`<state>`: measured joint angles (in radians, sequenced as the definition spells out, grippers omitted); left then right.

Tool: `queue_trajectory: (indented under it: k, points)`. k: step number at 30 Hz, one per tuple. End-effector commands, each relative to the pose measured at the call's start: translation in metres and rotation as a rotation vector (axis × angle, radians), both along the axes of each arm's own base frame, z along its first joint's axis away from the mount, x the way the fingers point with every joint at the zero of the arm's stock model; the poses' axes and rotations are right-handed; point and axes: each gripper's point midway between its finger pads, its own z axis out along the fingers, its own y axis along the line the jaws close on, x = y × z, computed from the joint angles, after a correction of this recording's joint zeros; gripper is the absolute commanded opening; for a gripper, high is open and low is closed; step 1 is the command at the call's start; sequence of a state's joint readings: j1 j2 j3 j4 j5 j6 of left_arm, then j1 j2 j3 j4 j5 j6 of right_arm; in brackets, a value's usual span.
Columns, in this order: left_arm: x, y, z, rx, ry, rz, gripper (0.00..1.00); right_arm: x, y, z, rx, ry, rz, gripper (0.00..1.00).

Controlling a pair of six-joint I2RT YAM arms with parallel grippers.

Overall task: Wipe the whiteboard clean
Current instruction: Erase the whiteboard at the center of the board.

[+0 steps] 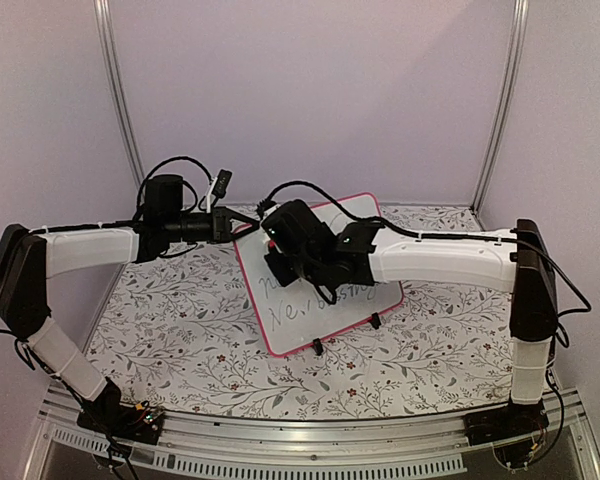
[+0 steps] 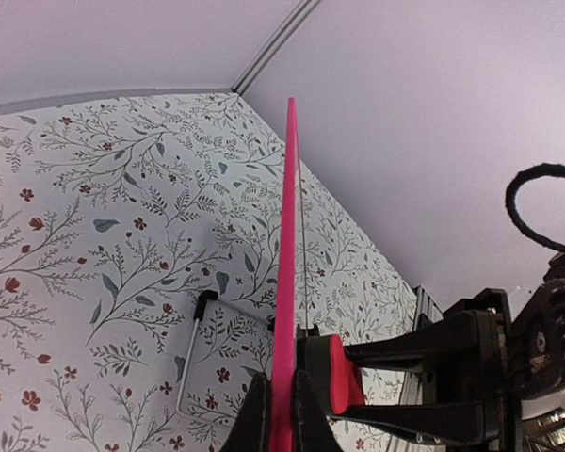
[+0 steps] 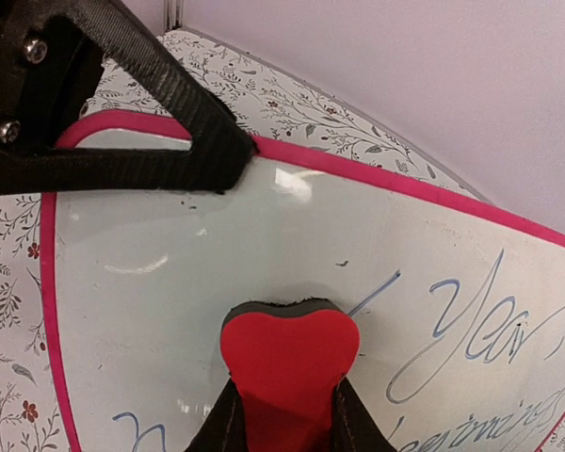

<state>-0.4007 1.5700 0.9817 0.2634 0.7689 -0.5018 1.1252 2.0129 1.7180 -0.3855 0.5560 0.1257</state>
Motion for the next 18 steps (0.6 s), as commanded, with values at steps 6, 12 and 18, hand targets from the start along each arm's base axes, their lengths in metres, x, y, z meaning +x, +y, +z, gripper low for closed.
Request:
queue_trajectory:
  k: [6,12,18]
  points:
    - [-0.006,-0.005,0.025,-0.044,-0.083,-0.039,0.00,-0.017,-0.025,-0.048,-0.114,0.118,-0.004,0.00]
    - [-0.007,-0.005,0.026,-0.045,-0.087,-0.039,0.00,-0.021,-0.032,-0.051,-0.119,0.132,-0.012,0.00]
    - [-0.007,-0.006,0.026,-0.045,-0.085,-0.040,0.00,-0.020,-0.034,-0.031,-0.097,0.095,-0.014,0.00]
